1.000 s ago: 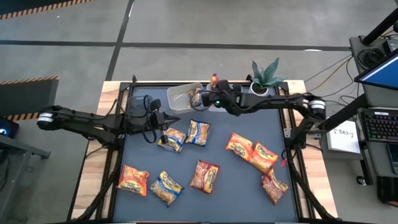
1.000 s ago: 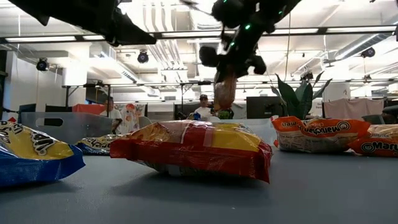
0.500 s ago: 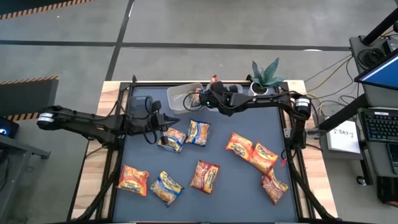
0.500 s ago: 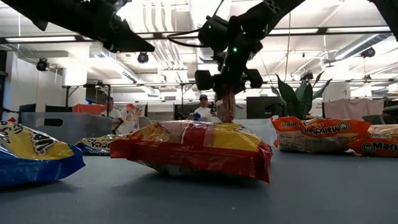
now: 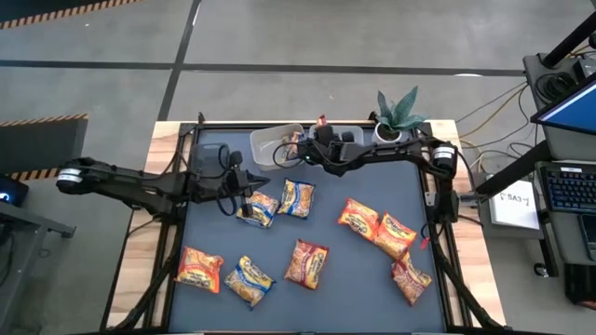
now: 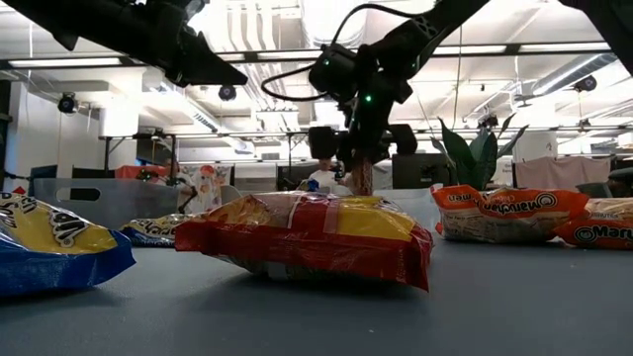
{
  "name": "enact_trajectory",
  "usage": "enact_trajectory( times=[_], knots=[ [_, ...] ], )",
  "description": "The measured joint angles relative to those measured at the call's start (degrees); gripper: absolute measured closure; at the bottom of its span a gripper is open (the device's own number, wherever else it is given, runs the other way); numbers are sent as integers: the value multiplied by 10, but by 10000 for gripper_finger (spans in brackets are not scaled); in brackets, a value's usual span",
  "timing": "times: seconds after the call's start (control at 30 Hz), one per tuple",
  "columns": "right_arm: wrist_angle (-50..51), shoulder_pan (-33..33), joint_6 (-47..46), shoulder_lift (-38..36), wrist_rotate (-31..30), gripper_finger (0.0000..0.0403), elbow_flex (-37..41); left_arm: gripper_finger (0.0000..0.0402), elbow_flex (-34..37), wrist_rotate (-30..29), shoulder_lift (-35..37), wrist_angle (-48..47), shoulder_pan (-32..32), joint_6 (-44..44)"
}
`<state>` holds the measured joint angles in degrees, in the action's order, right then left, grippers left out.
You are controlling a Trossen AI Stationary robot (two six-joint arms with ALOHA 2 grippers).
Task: Sort Maruchan noodles
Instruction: Put the red noodle pack into the transparent bin
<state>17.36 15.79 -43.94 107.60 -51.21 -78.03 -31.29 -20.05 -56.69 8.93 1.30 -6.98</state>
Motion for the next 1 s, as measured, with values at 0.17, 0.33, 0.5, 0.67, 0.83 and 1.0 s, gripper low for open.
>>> enact_trajectory(
  times=[0.17,0.33,0.5,0.67,0.83,1.0],
  knots=[
    [-11,0,0,11,1,275,0,402,0,0,-2,-1,0,0],
    [-18,1,2,24,1,264,0,402,0,0,-3,0,0,0],
    [-38,1,3,42,-4,242,0,402,0,0,-3,0,0,0],
    [-44,0,4,49,2,210,0,402,0,0,-3,0,0,0],
    [-46,-1,11,44,6,180,0,402,0,0,-3,0,0,0],
    [-60,-3,31,37,27,155,0,402,0,0,-3,0,0,0]
  ],
)
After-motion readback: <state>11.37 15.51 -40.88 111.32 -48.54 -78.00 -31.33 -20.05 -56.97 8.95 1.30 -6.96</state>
